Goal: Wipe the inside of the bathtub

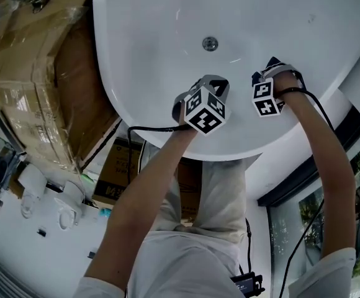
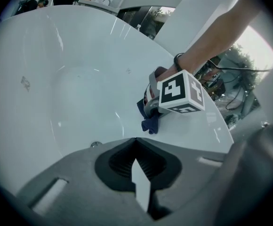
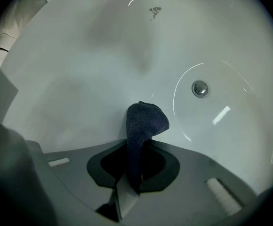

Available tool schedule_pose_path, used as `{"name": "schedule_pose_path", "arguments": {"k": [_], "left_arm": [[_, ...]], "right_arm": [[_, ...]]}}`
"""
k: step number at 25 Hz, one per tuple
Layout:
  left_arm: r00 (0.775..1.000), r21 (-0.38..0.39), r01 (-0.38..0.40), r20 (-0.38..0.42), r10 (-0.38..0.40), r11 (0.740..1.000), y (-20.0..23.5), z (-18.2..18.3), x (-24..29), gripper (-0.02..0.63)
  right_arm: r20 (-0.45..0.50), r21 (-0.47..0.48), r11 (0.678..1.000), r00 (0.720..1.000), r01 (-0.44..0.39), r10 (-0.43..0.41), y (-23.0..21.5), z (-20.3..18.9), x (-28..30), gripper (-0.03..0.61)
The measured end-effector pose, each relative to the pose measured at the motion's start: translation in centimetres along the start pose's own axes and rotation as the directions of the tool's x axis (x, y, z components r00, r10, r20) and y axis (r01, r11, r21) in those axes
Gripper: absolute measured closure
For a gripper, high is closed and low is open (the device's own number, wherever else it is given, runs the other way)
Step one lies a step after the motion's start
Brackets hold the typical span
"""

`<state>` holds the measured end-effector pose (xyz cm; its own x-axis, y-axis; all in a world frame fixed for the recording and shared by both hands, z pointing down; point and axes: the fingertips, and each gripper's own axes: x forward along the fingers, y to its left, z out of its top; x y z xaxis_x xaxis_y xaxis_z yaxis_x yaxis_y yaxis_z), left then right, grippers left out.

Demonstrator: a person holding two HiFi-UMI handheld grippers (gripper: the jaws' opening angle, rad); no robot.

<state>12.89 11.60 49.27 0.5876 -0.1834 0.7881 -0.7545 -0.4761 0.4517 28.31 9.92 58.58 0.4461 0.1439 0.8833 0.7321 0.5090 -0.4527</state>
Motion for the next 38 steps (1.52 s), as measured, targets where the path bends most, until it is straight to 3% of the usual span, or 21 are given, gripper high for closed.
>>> {"name": "schedule_pose_path", "arguments": {"k": [19, 31, 38], "left_arm": [[1.000, 0.052, -0.024, -0.014, 0.025, 0.998, -3.1, 2.9, -6.6, 0.618], [1.000, 0.110, 0.004, -0.020, -0.001, 0.994, -8.3, 4.9, -12.4, 0.618], [1.000, 0.119, -0.010, 0.008, 0.009, 0.993, -9.6, 6.0, -16.7, 0.618]], "right_arm": [[-0.016, 0.033, 0.997, 0.998, -0.067, 0.067, 6.1, -1.5, -7.6, 0.529], [0.011, 0.069, 0.993, 0.996, -0.092, 0.092, 11.7, 0.4, -13.4, 0.529], [0.073, 0.152, 0.988, 0.997, -0.019, 0.008, 12.8, 3.2, -17.9, 0.529]]}}
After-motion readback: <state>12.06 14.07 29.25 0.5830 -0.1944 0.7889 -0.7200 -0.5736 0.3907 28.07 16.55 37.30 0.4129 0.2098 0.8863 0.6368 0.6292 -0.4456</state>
